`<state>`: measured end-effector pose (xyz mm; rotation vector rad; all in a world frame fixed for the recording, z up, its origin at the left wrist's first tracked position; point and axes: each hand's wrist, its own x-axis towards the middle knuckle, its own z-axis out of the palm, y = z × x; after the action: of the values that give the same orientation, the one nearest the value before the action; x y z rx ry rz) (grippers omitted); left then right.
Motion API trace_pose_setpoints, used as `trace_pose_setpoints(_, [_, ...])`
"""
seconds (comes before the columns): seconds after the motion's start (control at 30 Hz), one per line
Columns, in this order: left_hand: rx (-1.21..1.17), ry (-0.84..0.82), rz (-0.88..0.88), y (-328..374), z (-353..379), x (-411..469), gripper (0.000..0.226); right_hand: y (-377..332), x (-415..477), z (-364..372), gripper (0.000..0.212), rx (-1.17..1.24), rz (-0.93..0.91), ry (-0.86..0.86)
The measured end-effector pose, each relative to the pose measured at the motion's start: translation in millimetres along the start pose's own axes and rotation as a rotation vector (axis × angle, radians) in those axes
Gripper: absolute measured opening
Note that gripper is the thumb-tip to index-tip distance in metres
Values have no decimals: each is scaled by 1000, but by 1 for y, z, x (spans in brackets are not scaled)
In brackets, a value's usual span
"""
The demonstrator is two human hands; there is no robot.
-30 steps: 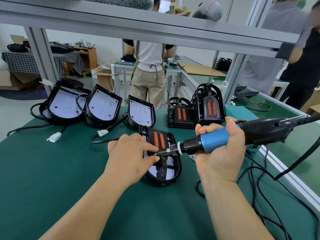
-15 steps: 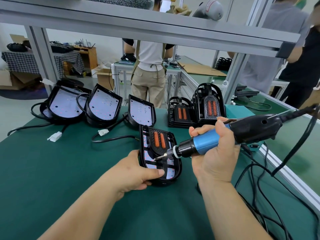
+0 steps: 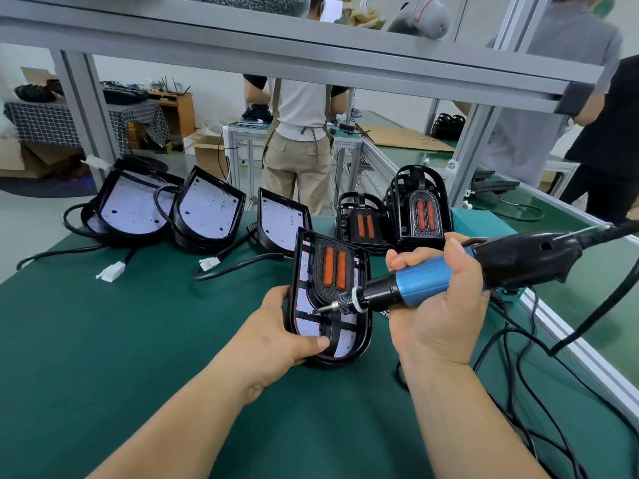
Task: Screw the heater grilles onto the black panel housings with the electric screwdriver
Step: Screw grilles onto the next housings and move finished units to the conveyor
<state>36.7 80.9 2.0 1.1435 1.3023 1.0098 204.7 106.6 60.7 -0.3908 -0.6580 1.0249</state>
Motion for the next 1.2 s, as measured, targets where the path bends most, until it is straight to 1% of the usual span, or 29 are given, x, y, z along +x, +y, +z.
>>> trace_pose_setpoints(0.07, [25,1,22,0,0,0,74,0,0,1,12,11,-2,2])
trace_pose_setpoints(0.3, [56,-2,75,-3,-1,3,83,-1,-1,1,13,18,-2,-9])
trace_pose_setpoints(0.5, [99,-9,121,-4,-1,4,83,-2,-2,3,12,8,-11,-15])
trace_pose_setpoints(0.7, [169,-46,164,-5,-5,4,84,-4,-3,4,20,0,-20,-46])
trace_pose_setpoints(0.9, [141,-71,161,-7,-10,6,87,0,-5,4,15,-1,-12,-43])
trace_pose_setpoints(0.97, [133,-86,173,-7,-10,7,85,2,-5,4,12,4,-10,-22])
trace_pose_setpoints(1.1, [163,-127,232,-5,-9,6,68,3,-3,2,8,28,6,-10])
trace_pose_setpoints(1.2, [172,-135,243,-3,-8,6,67,3,-3,3,6,34,2,-7])
